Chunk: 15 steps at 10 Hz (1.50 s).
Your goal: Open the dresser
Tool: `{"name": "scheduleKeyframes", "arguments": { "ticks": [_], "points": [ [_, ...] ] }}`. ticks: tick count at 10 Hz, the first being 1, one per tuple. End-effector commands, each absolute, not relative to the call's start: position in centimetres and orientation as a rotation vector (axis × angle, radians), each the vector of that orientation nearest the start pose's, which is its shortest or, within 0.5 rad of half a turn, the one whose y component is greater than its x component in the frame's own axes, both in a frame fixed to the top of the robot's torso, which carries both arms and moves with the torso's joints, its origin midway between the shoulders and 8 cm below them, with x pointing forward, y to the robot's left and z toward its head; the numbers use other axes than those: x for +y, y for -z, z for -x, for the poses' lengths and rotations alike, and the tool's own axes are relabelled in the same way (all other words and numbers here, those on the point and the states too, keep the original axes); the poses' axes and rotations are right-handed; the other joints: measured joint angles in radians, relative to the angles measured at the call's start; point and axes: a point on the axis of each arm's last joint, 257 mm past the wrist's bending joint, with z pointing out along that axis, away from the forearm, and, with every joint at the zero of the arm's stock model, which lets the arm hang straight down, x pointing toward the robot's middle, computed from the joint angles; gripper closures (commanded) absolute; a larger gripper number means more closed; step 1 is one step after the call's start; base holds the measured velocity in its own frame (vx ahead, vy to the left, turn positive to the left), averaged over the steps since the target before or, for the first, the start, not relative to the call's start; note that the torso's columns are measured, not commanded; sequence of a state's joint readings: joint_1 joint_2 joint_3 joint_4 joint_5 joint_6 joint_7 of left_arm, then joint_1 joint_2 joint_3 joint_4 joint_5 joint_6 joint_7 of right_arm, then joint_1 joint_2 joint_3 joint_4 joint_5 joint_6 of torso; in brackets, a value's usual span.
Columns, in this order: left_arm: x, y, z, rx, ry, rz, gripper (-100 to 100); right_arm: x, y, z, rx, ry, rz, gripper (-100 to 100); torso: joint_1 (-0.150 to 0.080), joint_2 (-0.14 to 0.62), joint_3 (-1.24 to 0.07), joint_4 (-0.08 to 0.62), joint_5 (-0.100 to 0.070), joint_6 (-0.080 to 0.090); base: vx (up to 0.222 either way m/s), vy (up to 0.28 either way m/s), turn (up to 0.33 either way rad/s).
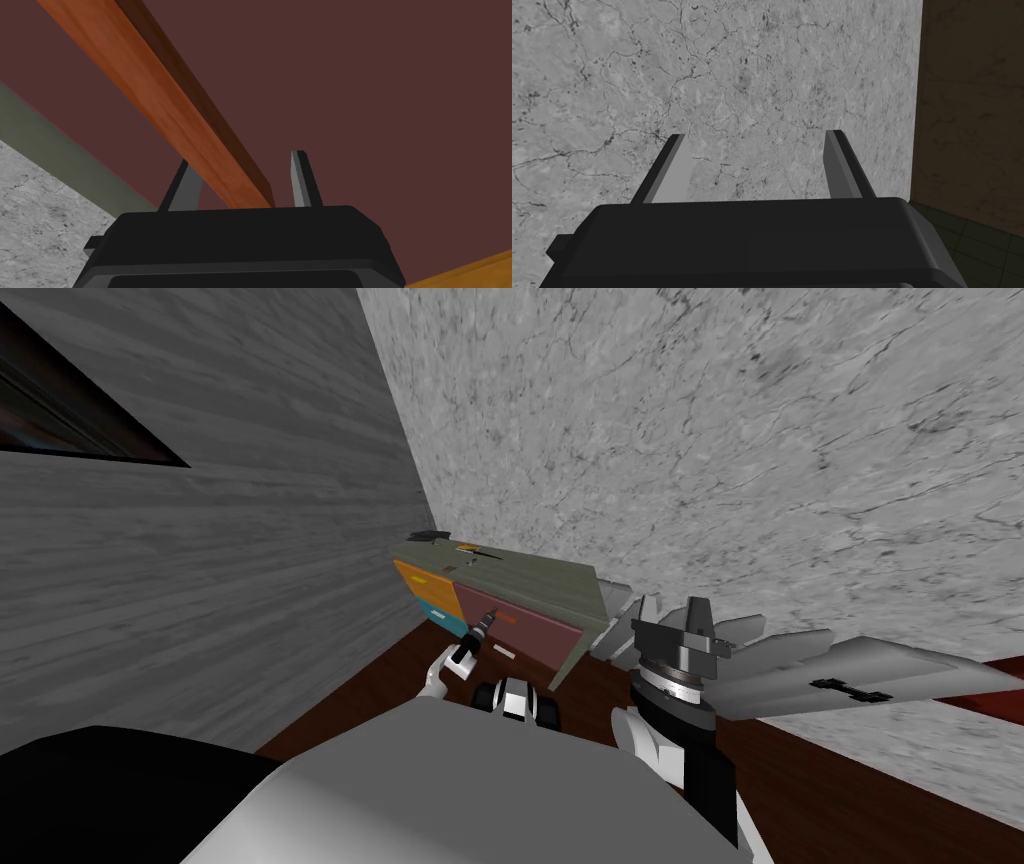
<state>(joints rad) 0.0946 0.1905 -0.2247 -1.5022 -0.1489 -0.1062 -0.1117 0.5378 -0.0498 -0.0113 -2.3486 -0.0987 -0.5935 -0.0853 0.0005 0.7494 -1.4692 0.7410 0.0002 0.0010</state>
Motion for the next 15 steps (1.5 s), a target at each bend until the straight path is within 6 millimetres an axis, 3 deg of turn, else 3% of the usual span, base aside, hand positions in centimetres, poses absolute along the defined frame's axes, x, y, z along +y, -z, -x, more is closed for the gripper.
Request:
{"name": "scheduleKeyframes", "arguments": {
  "ticks": [1,2,11,12,15],
  "points": [
    [19.1,29.9,-50.9,1.565,0.987,0.821,100,-28.7,-6.0,-30.9,0.484,-1.452,-0.605,0,0.002,-0.002,-0.001,-0.002,0.0,-0.002,-0.159,0.032,-0.109],
    [19.8,29.9,-51.4,1.558,0.979,0.831,100,-28.7,-6.0,-30.9,0.484,-1.452,-0.605,0,0.003,-0.007,-0.004,-0.001,-0.001,-0.003,-0.157,0.021,-0.123],
    [19.2,29.7,-49.9,1.575,0.99,0.822,100,-28.7,-6.0,-30.9,0.484,-1.452,-0.605,0,0.003,-0.009,-0.005,-0.001,-0.001,-0.005,-0.149,0.038,0.025],
    [18.8,28.7,-50.2,1.578,0.996,0.825,-100,-28.7,-6.0,-30.9,0.484,-1.452,-0.605,0,0.003,-0.008,-0.005,-0.001,-0.001,-0.005,-0.12,0.024,0.007],
    [18.7,27.6,-50.4,1.578,0.995,0.825,-100,-28.7,-6.0,-30.8,0.484,-1.452,-0.605,0,-0.003,-0.02,-0.012,-0.004,-0.001,-0.001,0.021,-0.005,-0.008]
  ]
}}
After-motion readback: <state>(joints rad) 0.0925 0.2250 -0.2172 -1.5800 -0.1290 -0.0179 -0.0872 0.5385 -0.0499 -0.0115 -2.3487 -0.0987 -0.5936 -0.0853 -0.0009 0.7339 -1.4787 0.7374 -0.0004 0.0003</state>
